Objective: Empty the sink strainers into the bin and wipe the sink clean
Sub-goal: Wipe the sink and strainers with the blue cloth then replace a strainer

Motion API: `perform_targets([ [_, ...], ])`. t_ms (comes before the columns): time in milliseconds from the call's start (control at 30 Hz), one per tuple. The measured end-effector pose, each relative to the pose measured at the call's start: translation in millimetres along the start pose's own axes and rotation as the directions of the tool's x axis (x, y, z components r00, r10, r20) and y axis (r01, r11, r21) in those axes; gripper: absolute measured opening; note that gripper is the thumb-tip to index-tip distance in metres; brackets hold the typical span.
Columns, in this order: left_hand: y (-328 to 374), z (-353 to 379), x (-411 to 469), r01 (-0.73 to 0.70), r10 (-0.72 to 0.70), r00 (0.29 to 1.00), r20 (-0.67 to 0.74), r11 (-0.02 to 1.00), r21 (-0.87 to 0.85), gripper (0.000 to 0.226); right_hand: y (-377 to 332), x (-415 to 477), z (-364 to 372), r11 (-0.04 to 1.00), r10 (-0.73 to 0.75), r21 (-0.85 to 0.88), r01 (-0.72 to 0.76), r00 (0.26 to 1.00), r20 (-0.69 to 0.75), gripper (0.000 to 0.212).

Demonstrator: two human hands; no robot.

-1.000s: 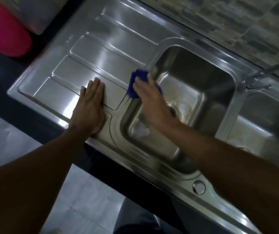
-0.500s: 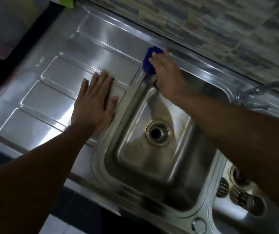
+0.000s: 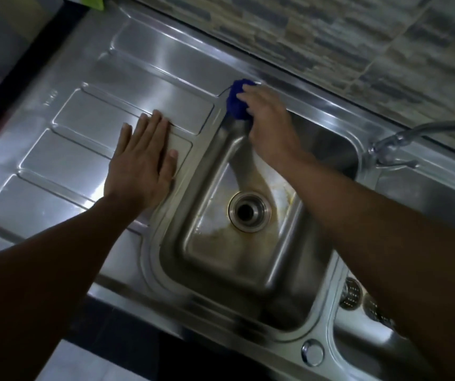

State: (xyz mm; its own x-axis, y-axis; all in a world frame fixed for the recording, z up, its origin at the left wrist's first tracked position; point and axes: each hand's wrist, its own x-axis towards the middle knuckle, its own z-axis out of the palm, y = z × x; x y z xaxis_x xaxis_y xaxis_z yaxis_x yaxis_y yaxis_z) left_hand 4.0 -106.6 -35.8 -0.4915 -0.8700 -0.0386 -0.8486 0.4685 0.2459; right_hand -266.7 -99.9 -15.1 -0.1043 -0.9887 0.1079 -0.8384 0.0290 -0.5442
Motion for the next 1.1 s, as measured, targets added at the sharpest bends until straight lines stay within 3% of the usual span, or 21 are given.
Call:
perform_targets([
  [167, 23, -1, 13, -0.085, 0.086, 0.995, 0.047, 0.996, -0.040, 0.068, 19, -53, -6, 0.989, -0.132, 0.045, 0.139, 0.982, -0.136, 0.040],
  [333, 48, 9, 21, -0.116, 0.116, 0.993, 0.037, 0.993, 0.023, 0.073, 43, -77, 21, 0.992, 0.104, 0.091, -0.089, 0.980, -0.170, 0.048],
  [467, 45, 10, 20, -0.123, 0.123, 0.992, 0.003, 0.992, 0.041, 0.068, 66, -81, 54, 0.955, 0.268, -0.073, -0.289, 0.940, -0.211, 0.060],
  [633, 48, 10, 20, -0.121, 0.121, 0.993, 0.000, 0.990, 0.067, 0.065, 64, -65, 127, 0.890, 0.444, -0.147, -0.432, 0.894, 0.065, 0.064],
  [700, 48, 11, 21, -0.120, 0.120, 0.993, -0.004, 0.990, 0.073, 0.064, 41, -69, 161, 0.939, 0.325, -0.136, -0.316, 0.944, 0.054, 0.068],
  [767, 49, 11, 21, -0.125, 0.125, 0.992, -0.002, 0.989, 0.084, 0.064, 16, -88, 175, 0.964, 0.261, 0.032, -0.263, 0.963, 0.065, 0.067],
  [900, 50, 8, 21, -0.124, 0.123, 0.992, 0.014, 0.987, 0.104, 0.063, 20, -142, 159, 0.994, -0.027, -0.092, 0.058, 0.952, 0.306, 0.063],
  [967, 50, 8, 20, -0.122, 0.121, 0.993, 0.013, 0.987, 0.106, 0.063, 41, -141, 150, 0.971, -0.139, -0.138, 0.198, 0.926, 0.350, 0.062],
  [1033, 49, 9, 21, -0.130, 0.130, 0.991, 0.008, 0.986, 0.105, 0.064, 59, -118, 147, 0.944, -0.096, -0.271, 0.187, 0.944, 0.317, 0.063],
  [1100, 47, 10, 21, -0.141, 0.141, 0.990, 0.006, 0.985, 0.104, 0.064, 80, -86, 143, 0.938, 0.007, -0.341, 0.069, 0.976, 0.217, 0.064],
])
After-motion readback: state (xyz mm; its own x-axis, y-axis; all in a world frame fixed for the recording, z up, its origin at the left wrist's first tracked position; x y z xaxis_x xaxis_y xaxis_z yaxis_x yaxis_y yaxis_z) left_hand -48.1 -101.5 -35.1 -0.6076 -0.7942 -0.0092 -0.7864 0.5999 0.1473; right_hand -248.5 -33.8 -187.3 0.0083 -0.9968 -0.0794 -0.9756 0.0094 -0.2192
